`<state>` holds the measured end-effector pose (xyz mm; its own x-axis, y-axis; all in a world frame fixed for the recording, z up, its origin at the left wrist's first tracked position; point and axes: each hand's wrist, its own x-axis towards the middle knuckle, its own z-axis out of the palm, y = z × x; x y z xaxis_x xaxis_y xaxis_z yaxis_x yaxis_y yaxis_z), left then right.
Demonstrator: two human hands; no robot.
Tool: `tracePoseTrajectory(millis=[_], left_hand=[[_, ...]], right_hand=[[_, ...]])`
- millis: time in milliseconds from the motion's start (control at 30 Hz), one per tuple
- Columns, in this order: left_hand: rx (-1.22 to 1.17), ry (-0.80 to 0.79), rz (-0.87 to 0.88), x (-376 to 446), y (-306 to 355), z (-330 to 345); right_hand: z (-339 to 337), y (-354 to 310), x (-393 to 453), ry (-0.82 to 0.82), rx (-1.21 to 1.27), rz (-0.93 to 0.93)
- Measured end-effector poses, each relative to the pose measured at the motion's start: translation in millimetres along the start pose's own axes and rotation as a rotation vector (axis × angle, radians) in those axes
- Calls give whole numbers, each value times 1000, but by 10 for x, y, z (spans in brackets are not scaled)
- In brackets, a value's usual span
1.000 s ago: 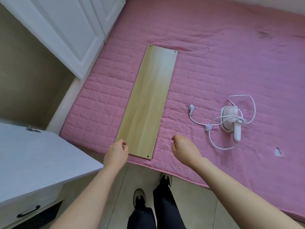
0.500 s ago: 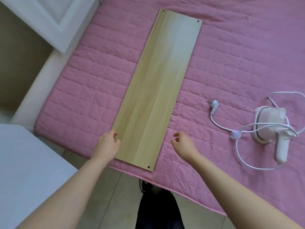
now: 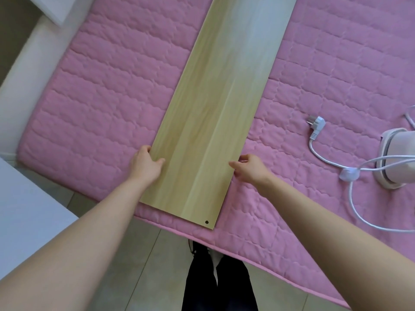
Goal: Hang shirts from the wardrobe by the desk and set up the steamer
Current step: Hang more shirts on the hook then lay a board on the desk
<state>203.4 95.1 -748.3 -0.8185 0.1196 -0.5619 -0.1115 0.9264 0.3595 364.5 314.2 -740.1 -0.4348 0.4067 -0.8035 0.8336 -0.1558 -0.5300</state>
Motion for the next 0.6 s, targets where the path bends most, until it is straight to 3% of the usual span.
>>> tracePoseTrajectory(millis=[167, 433, 600], left_hand=[[-219, -71, -120, 189, -36, -63], [-61, -173, 8, -131, -132, -24], [80, -285, 33, -484, -397, -7]], right_hand=[[58, 54, -16, -24, -14, -35], [-72, 307, -208, 36, -72, -32], [-19, 593, -457, -15, -159, 52]])
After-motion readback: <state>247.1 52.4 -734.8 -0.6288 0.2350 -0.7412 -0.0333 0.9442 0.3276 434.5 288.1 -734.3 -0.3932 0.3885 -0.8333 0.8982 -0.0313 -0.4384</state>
